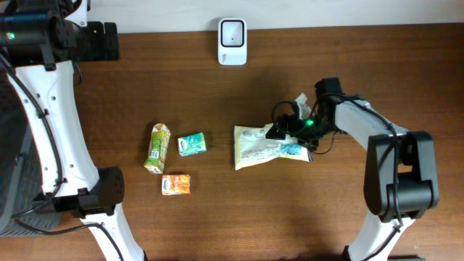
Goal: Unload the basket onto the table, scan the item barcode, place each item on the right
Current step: 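Grasp the yellow-white bag's right edge with the right gripper and lift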
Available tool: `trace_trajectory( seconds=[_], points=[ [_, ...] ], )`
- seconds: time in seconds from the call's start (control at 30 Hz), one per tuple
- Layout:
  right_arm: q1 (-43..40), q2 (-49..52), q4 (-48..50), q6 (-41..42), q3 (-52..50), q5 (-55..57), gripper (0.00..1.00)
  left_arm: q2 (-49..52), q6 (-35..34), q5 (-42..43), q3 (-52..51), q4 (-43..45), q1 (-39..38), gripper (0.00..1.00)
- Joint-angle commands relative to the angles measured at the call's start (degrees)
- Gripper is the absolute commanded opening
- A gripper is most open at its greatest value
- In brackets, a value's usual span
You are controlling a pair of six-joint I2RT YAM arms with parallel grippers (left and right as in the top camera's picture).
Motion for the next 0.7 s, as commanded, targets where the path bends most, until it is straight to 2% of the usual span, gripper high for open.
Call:
trace_trajectory(
  seconds=[0.0,0.03,0.1,0.23,0.27,0.37,0.47,0.53,0.67],
  points=[
    [0.83,3.63,0.90,5.11,-0.76,3.28,0.62,-0.66,-0.52,-0.24,0.46,-0.09,0.09,0.99],
    [0.83,3.78,0.90,5.09,-0.76,3.28,0.58,-0.66,-0.52,-0.22,0.46,-0.11,0.09,0.99],
    [0.83,3.80,0.96,4.44,-0.74,3.23,0.43,-0.66,-0.52,-0.22,0.46,-0.09,0.09,0.99],
    [0.81,3.80,1.46,2.29,-0.74,2.23,0.38,-0.66,-0.52,-0.24,0.46,-0.09,0.09,0.99],
    [0.74,3.80,1.53,0.22,-0.72,0.59,0.31,-0.66,-0.55,-0.22,0.46,-0.09,0.09,0.99],
    [-0.13,3.80,1.46,-1.40,-0.72,-1.53,0.19,-0.66,-0.52,-0.24,0.46,-0.09,0.09,0.99],
    [-2.05,3.61,0.83,-1.75,-0.72,-5.92,0.17,-0.66,-0.52,-0.24,0.46,-0.11,0.09,0.99],
    [-3.69,3.45,0.87,-5.79,-0.61,-13.55,0.16,-0.66,-0.55,-0.22,0.46,-0.09,0.09,0.99],
    [-6.38,1.03,0.83,-12.87,0.02,-26.60,0.04,-0.66,-0.55,-0.22,0.46,-0.09,0.09,0.99]
  ],
)
